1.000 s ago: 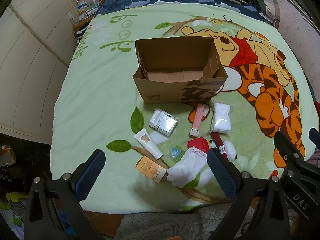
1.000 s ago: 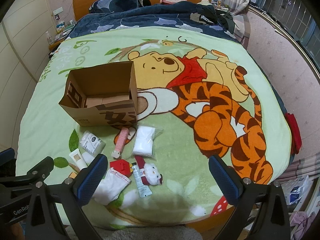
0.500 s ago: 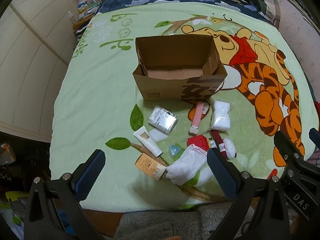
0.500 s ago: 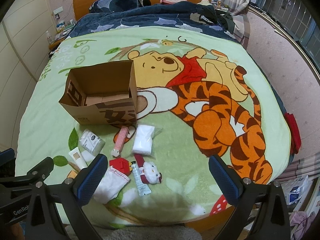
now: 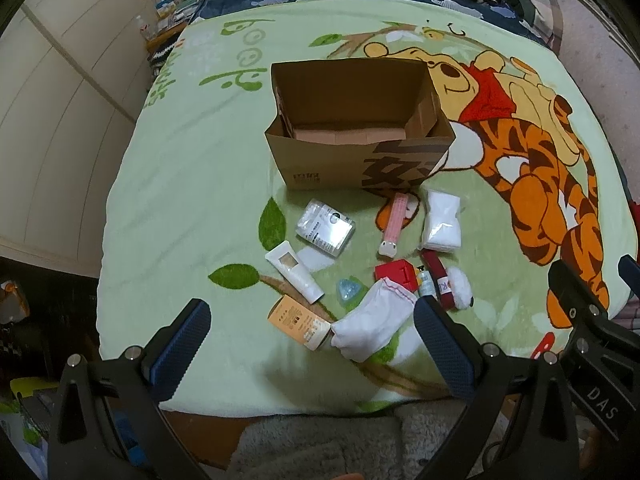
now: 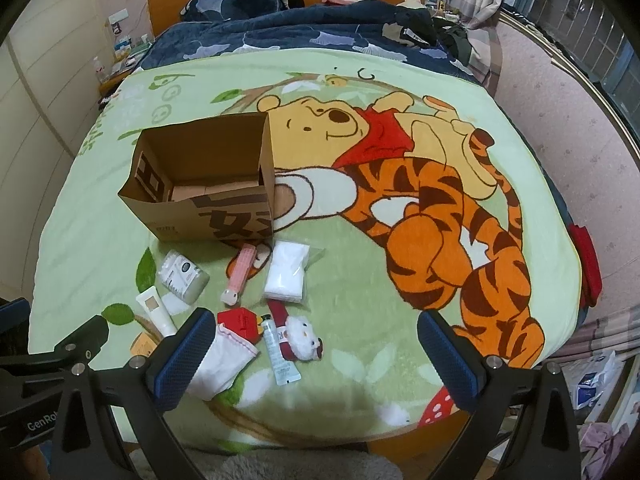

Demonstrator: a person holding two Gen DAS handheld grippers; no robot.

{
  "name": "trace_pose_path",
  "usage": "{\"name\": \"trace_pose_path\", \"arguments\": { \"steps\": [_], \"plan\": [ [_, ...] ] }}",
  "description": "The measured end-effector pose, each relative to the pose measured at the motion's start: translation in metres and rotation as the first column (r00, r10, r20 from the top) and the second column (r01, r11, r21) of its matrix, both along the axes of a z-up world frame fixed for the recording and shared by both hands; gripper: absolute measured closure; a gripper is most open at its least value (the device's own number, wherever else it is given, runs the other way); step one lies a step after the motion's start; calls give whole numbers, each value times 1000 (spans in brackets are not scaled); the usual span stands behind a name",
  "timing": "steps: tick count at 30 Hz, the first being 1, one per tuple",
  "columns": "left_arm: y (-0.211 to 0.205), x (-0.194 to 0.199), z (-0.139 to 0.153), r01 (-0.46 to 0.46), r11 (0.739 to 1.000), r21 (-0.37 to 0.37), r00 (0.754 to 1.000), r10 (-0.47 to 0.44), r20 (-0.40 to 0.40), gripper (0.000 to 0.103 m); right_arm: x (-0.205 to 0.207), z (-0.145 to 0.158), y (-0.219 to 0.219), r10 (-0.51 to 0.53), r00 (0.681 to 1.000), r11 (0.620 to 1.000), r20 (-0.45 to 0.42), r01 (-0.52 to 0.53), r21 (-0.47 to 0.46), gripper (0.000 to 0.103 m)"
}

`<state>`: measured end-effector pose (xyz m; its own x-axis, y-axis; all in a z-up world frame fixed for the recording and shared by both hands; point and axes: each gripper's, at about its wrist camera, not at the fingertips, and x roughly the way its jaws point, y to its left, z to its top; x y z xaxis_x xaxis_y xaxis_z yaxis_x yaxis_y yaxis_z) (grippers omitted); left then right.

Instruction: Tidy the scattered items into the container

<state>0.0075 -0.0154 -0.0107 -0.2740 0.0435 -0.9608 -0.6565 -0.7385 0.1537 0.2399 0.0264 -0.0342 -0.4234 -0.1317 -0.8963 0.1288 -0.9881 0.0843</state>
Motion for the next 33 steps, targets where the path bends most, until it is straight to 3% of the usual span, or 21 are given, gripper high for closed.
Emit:
{"name": "trace_pose_path", "arguments": {
  "steps": [10,11,16,28,33],
  "plan": [
    [-5,1,-3,36,999,-2,999,-36,18,1,1,0,-3,50,999,999,7,-50,5,0],
    [-7,1,-5,166,986,-3,986,-166,26,1,2,0,-5,57,998,998,7,-57,6,0],
    [-17,-2,-21,174,984,-29,982,-172,75,1,4,-10,-10,91,996,996,21,-92,22,0],
    [-80,-24,-94,141,980,-139,978,-116,172,1,23,-79,-21,206,973,977,105,-212,40,0],
    [-91,-25,-121,186,973,-137,972,-162,169,1,40,-108,-30,305,947,951,103,-308,10,0]
  ]
}}
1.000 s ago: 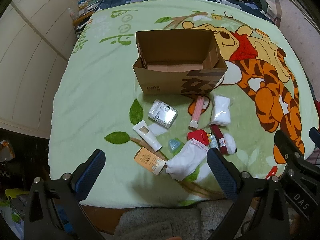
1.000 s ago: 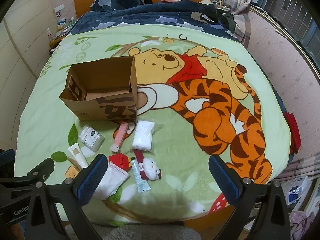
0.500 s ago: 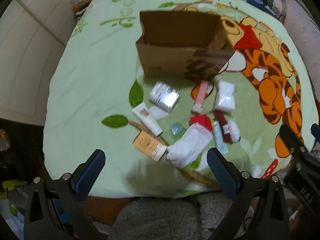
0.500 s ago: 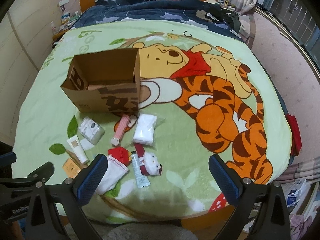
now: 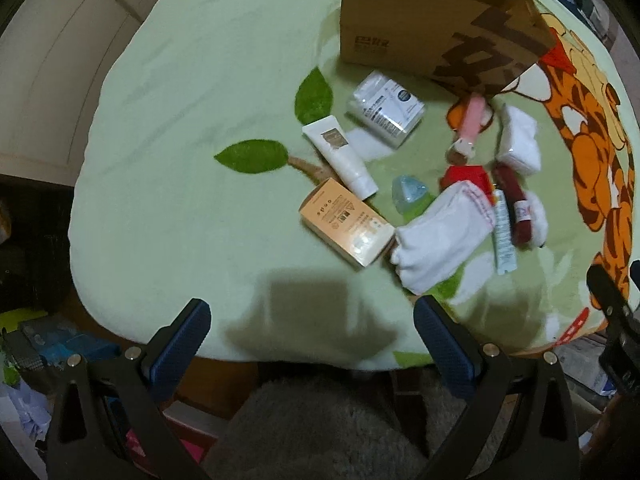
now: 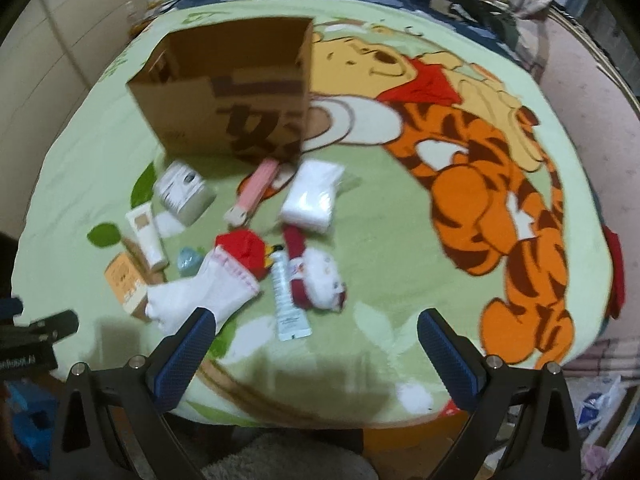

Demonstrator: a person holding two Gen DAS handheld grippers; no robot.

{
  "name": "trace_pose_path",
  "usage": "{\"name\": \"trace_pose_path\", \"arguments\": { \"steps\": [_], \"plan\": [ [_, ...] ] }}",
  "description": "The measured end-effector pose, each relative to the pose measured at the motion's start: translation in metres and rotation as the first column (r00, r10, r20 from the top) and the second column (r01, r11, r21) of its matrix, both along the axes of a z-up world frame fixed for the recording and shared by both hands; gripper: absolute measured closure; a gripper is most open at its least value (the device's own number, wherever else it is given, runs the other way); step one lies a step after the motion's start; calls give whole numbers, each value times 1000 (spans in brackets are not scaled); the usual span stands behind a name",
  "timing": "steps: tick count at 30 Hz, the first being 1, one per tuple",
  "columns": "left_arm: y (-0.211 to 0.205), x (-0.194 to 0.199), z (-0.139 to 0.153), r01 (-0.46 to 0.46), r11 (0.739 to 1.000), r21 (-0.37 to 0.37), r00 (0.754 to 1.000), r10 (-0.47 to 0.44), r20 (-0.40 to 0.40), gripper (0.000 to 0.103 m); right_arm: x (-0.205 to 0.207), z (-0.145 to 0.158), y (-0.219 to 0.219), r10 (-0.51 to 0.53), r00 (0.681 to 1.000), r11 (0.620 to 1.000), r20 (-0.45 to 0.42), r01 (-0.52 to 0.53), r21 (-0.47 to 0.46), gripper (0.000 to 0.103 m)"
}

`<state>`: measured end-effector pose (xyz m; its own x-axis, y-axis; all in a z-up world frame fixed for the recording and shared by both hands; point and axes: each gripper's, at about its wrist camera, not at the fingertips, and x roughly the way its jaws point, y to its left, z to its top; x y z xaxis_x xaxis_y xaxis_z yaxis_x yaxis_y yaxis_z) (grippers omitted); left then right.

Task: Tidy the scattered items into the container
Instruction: 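Grasp the orange product box with the left tool while the right tool grasps the red-white plush toy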

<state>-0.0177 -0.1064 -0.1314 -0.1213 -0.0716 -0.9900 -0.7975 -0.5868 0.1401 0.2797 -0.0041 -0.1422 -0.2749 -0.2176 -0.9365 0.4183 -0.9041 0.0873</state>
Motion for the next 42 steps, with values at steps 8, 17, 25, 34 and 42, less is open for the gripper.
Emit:
{"name": "trace_pose_path", "arguments": {
  "steps": [8,17,25,34,42],
  "plan": [
    [0,-9,-42,35,998,51,999,-35,3,1,19,-40,-15,120,992,992,42,-121,25,0],
    [20,-20,-84,-99,993,71,988,90,122,1,16,-48,-20,181,983,982,42,-183,47,0],
    [23,-43,-129,-315,949,20,944,311,110,11,11,-56,-15,278,959,957,63,-282,65,0],
    [31,-27,-143,-108,994,-6,993,108,54,54,-1,-65,-10,284,952,956,110,-290,39,0],
    [29,-50,-145,123,988,-90,976,-137,-168,54,-20,-78,-11,284,957,958,67,-285,10,0]
  ]
}}
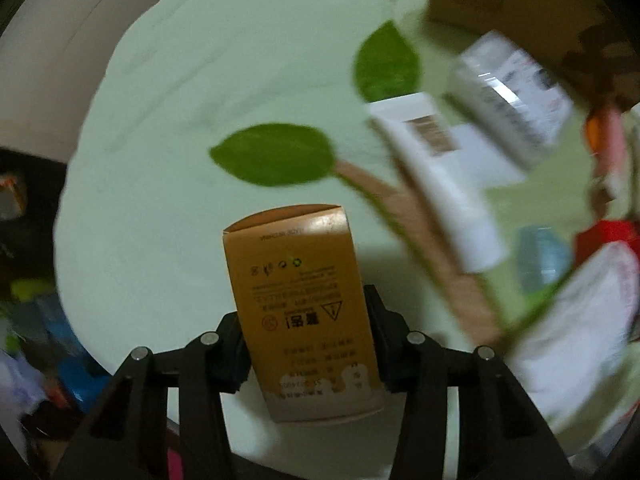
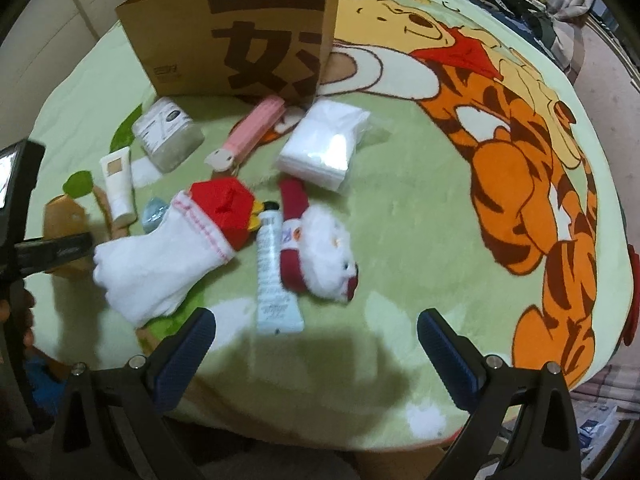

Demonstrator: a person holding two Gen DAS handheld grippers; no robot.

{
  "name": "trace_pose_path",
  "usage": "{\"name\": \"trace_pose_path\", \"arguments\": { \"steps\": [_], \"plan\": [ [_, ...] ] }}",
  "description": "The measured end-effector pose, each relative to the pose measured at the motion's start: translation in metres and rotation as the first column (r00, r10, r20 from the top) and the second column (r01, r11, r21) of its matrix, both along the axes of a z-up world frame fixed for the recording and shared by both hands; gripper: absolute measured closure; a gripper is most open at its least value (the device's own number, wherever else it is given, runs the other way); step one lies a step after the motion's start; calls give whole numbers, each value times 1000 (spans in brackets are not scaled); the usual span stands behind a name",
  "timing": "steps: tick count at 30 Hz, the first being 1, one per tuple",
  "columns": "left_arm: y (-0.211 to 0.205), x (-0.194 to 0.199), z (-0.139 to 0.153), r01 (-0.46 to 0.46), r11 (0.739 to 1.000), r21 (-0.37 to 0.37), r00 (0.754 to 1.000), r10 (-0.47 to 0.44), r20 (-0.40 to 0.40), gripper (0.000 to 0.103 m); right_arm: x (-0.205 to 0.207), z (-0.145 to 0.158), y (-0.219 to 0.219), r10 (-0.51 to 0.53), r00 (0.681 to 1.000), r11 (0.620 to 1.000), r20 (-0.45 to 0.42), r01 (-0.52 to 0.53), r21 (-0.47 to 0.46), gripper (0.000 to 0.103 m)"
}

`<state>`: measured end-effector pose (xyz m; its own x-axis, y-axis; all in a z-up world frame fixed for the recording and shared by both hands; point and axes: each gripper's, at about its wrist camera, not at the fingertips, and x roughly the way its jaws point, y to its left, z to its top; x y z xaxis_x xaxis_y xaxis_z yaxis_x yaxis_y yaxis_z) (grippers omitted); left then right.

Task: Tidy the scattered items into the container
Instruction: 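Grasp the orange product box with the left tool while the right tool grasps the red-white plush toy, then carry the orange box and plush toy with both tools over the cardboard box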

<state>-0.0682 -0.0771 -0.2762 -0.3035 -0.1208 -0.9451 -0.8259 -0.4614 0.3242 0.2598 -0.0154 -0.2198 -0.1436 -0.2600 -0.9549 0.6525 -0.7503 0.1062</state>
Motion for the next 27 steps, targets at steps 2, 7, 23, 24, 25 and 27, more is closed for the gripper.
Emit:
{"name": "trace_pose_path", "arguments": {
  "steps": [2,7,23,24,25,27],
  "plan": [
    [0,-9,-5,-2,1000,-12,1000,2,14,54,-6,-9,-4,28,1000,999,-5,-28,-30,0],
    [0,-6,-9,26,999,-24,1000,-26,-4,54,-25,-39,-19,44,999,998,32,-43,-39,6],
    [-3,-4,-3,86,996,-19,996,-86,5,57,-37,-49,-23,103,975,984,197,-71,-160,67],
    [-3,-3,2,92,996,-13,996,-92,7,57,-35,-44,-21,103,975,984,196,-71,-166,67],
    [-2,-2,7,100,995,-8,995,-100,9,57,-32,-38,-18,101,976,984,193,-68,-167,67],
    [0,3,17,123,992,0,992,-123,4,57,-29,-30,-13,89,978,985,188,-58,-165,67]
  ]
}}
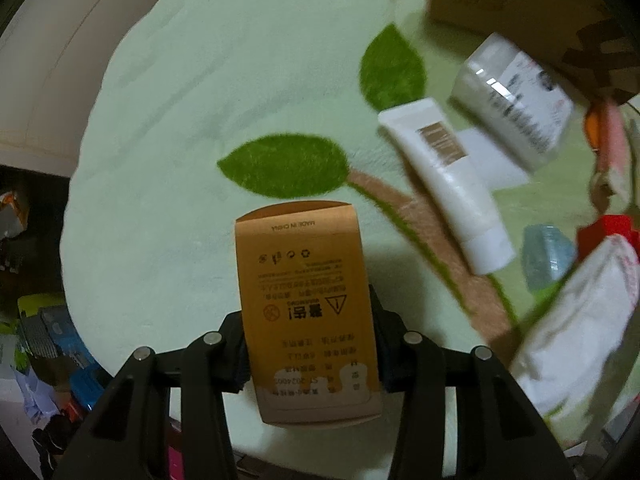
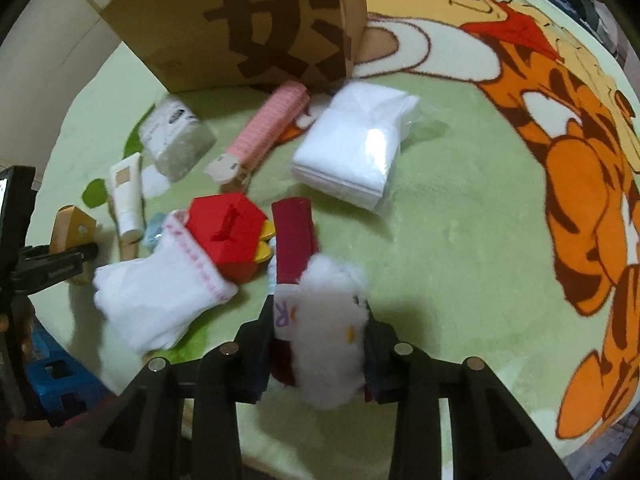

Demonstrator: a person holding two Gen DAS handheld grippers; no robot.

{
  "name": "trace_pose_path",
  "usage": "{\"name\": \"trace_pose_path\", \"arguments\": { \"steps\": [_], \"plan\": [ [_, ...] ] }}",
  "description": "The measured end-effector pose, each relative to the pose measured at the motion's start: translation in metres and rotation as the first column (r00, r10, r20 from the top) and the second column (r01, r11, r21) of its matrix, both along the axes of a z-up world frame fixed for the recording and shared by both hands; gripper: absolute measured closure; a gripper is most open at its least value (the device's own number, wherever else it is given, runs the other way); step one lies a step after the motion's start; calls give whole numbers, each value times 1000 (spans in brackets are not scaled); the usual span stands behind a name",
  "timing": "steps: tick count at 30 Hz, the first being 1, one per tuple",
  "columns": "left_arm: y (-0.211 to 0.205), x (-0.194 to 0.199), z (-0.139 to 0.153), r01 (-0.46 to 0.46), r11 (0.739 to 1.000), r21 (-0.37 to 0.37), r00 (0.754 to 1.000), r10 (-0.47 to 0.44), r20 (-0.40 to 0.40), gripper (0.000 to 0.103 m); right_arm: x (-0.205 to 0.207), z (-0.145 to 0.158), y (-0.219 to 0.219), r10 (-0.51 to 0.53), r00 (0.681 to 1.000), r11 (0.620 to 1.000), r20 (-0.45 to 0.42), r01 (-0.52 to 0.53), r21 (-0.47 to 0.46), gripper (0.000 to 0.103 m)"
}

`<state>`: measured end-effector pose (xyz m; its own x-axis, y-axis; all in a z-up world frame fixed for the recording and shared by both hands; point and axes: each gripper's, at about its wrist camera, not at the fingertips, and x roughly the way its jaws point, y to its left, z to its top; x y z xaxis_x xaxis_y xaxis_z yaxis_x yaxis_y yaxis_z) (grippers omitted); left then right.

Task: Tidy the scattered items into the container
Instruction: 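Carry the orange box and plush toy with both tools over the cardboard box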

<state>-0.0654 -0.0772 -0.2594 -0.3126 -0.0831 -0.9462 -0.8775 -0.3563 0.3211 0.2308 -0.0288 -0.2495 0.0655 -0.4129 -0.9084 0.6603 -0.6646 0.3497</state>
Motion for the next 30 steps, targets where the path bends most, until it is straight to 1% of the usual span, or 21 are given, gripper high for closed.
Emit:
{"name": "trace_pose_path", "arguments": {
  "steps": [6,8,9,11,13,14,16,17,18,20,22,26,30],
  "plan": [
    [22,18,38,64,997,44,998,-65,18,57,-4,34,-3,-52,998,998,-28,51,-28,67],
    [33,33,56,86,994,66,996,-87,15,57,-14,50,-4,-66,997,997,-48,63,-52,67],
    [31,34,58,97,992,77,995,-98,14,57,-17,57,-1,-70,996,996,-59,67,-65,67],
    [42,45,76,122,987,105,992,-124,9,57,-24,77,-4,-82,993,993,-81,74,-94,67],
    [44,54,97,149,979,138,989,-151,3,57,-31,99,-7,-100,989,987,-106,85,-135,67],
    [48,47,106,169,973,158,985,-171,-1,57,-33,110,-6,-108,987,984,-119,89,-157,67],
    [55,54,125,209,961,182,978,-209,-21,57,-37,135,-7,-125,982,973,-141,93,-211,67],
    [58,60,136,224,955,194,974,-223,-29,57,-39,144,-6,-70,988,961,-139,29,-276,67],
    [60,77,150,233,949,210,972,-232,-30,57,-40,157,-6,-81,986,953,-149,33,-300,67],
    [65,76,172,235,936,262,971,-240,-16,57,-41,175,-3,-98,982,942,-164,38,-332,67],
    [68,75,196,247,915,319,967,-254,-18,56,-41,195,0,-114,976,931,-187,39,-363,67],
    [77,87,232,270,885,378,958,-285,-17,56,-40,228,9,-139,962,904,-234,27,-426,67],
    [80,93,261,301,855,423,950,-310,-50,56,-38,254,17,-170,947,884,-272,25,-467,67]
  ]
}}
